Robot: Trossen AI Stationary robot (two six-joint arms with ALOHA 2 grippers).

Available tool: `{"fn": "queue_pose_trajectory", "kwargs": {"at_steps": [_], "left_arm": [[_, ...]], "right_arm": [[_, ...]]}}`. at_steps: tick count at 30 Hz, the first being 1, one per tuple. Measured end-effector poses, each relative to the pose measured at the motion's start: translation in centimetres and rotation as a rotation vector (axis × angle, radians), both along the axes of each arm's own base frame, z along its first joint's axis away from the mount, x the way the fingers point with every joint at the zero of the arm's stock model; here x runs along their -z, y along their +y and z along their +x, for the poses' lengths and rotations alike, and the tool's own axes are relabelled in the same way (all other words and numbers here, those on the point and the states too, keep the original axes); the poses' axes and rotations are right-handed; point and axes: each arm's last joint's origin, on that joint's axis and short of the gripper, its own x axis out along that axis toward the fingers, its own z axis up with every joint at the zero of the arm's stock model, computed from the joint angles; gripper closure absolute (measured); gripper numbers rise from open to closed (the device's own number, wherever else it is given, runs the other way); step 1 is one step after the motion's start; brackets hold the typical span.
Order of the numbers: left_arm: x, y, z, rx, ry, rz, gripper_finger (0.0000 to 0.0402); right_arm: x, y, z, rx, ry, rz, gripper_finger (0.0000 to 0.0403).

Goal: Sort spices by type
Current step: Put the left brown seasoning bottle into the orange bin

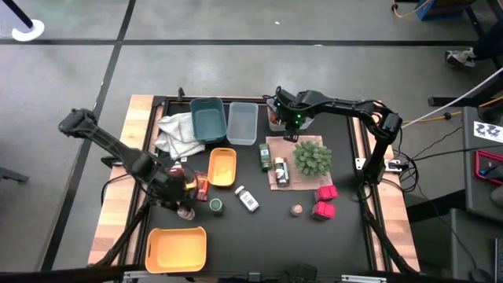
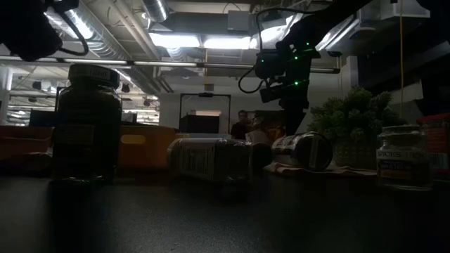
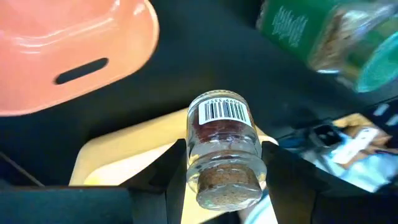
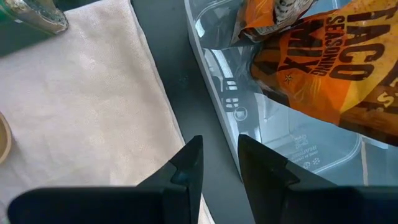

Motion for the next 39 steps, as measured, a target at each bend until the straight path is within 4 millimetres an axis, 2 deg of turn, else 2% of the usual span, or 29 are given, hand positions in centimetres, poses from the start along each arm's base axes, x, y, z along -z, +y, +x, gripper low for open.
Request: {"fn": "queue_pose_trajectory", "kwargs": {"at_steps": [6,11,16,20,30,39], "left_arm": [[-1.4,2.4,-2.7,-0.101,0.037,-0.011,0.0239],[-1.3,4.2,-5.1,-0.212,0.159,0.044,0.0240],[-0.9,5.4,-6.3,-0.286,0.255,0.149,0.0237],[-0.3,5.8,-6.4,-0.327,0.279,0.214,0.0236],[0.3,5.7,-5.5,-0.343,0.345,0.243,0.0234],[1.1,5.2,-3.9,-0.362,0.366,0.243,0.0234]], "right_arm": [[0.0,0.0,0.0,0.000,0.000,0.000,0.0301],[0.0,0.0,0.0,0.000,0.000,0.000,0.0301],[0.0,0.0,0.0,0.000,-0.002,-0.001,0.0301],[0.0,0.0,0.1,0.000,-0.008,-0.005,0.0301],[-0.1,-0.1,0.2,0.000,-0.020,-0.012,0.0301],[-0.1,-0.1,0.2,0.000,-0.020,-0.012,0.0301]]}}
